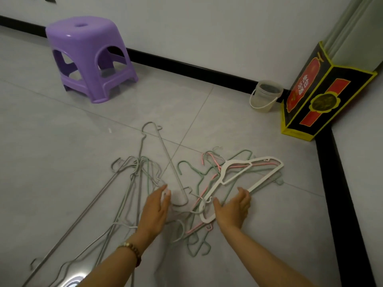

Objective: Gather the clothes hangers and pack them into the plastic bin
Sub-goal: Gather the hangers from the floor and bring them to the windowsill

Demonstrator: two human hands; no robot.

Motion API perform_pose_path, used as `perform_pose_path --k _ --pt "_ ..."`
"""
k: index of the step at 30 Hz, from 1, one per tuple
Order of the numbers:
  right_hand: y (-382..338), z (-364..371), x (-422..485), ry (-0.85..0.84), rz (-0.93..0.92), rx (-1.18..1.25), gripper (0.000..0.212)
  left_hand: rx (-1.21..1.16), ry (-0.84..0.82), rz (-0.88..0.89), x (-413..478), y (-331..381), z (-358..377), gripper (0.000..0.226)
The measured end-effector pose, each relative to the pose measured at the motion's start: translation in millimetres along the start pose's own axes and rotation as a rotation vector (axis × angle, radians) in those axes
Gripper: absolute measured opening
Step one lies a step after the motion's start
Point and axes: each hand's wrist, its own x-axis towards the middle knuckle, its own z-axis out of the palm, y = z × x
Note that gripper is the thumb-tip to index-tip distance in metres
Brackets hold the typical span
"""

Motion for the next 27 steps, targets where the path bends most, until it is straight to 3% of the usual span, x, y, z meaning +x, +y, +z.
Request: perform_pose_path --k 1,3,6,8,12,15,17,18,20,22,24,25,27 --pt "-3.7 5.3 -1.7 -0.036 -0.100 0.002 0.079 0.071 0.069 -0.054 3.2 -13.9 -9.3 0.059" --pt "-16.1 19.3 -8.2 -0.271 -0.138 0.090 0.070 0.167 0.141 -0.165 3.1 -37.0 -26.0 0.066" --pt "-32.4 38.3 -20.9 -0.580 -0.087 0.125 0.063 0.302 -0.037 -0.110 -7.2 -51.5 -40.0 0.084" --pt "-34.4 47.8 -23.1 -0.612 -0.118 0.074 0.064 0.420 -0.082 -0.102 -9.6 -61.9 -41.4 0.079" --pt "-31.5 47.0 -31.2 -0.549 -0.070 0.240 0.056 0.395 0.262 -0.246 -12.3 -66.7 -56.1 0.066" --pt "-36.7 33.3 -39.7 -0.769 0.103 0.403 0.034 0.491 0.099 -0.392 -9.1 -78.7 -67.2 0.054" --pt "-40.1 27.2 -49.2 -0.984 0.158 0.367 0.024 0.392 0.006 -0.426 -6.8 -78.2 -71.3 0.053" --pt "-41.4 27.2 -50.5 -1.004 0.154 0.359 0.021 0.288 0.024 -0.430 -6.3 -74.5 -72.6 0.054" --pt "-44.2 29.8 -42.3 -0.868 0.146 0.461 0.024 0.105 0.058 -0.421 -6.6 -62.7 -73.9 0.049" --pt "-49.8 23.5 -23.2 -0.679 0.213 0.745 0.022 -0.048 0.044 -0.415 -6.7 -49.5 -70.0 0.046" --pt "-50.5 16.0 -7.5 -0.625 0.326 1.050 0.014 -0.251 -0.020 -0.439 -5.3 -37.3 -62.3 0.047" --pt "-47.2 15.2 -6.6 -0.667 0.365 1.096 0.018 -0.348 -0.052 -0.450 -4.0 -30.4 -58.0 0.046" --pt "-37.0 18.7 -18.8 -0.847 0.393 0.983 0.047 -0.487 -0.099 -0.448 -1.1 -12.0 -51.1 0.045"
